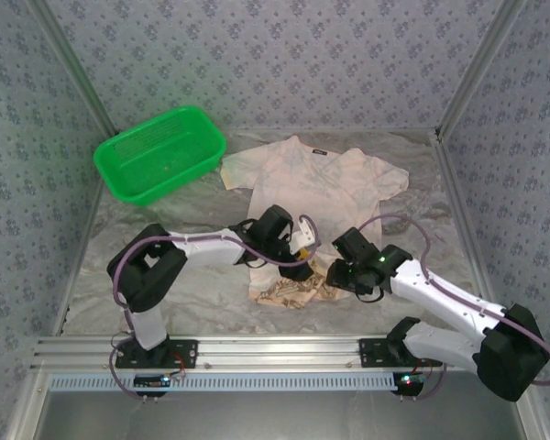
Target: Fold the inside-out t-shirt
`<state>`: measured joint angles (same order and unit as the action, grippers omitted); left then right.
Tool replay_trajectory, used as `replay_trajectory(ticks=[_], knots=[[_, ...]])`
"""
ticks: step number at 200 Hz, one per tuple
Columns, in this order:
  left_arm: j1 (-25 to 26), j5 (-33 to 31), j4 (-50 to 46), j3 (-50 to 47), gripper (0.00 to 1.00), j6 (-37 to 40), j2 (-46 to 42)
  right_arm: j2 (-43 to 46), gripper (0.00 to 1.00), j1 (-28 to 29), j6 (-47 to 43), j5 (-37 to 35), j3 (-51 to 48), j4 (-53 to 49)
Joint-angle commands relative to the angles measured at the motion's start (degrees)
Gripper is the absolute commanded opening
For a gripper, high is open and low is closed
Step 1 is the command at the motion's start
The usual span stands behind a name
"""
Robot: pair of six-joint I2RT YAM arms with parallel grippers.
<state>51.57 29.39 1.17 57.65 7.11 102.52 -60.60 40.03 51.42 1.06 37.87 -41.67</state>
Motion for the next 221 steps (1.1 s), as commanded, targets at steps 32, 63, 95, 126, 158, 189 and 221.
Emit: replay_trajectory(ticks=[32, 63, 95, 126, 158, 189, 221], knots=[[-0.4, -13.1, -3.6, 2.5, 0.55, 3.6, 3.8, 0.8, 0.52, -0.7, 1.3, 2.8, 2.4, -0.3], [-1.3, -14.5, -2.3, 3.2, 0.2, 1.3, 3.3, 1.1, 0.55, 1.1, 0.8, 5.4, 2.4, 4.2], [-3.3, -8.2, 1.6, 0.8, 0.0, -2.5, -0.1, 1.0, 0.55, 3.2, -1.5, 5.1, 1.2, 10.0], [-7.4, 4.5, 1.3, 1.8, 0.0, -15.1, -1.9, -1.8, 0.57, 9.2, -22.4, 8.0, -1.0, 21.8], [-7.8, 10.6, 0.2, 4.1, 0.0, -24.1, -1.6, -5.0, 0.55, 12.3, -34.7, 3.9, -3.2, 30.5], [-7.9, 13.2, 2.2, 4.0, 0.0, -31.1, -2.7, -7.1, 0.61, 12.6, -37.9, -4.6, -6.2, 37.3], [-7.9, 9.6, 1.4, 4.4, 0.0, -32.3, -7.8, -11.0, 0.6, 12.4, -35.6, -2.0, -8.4, 39.1]])
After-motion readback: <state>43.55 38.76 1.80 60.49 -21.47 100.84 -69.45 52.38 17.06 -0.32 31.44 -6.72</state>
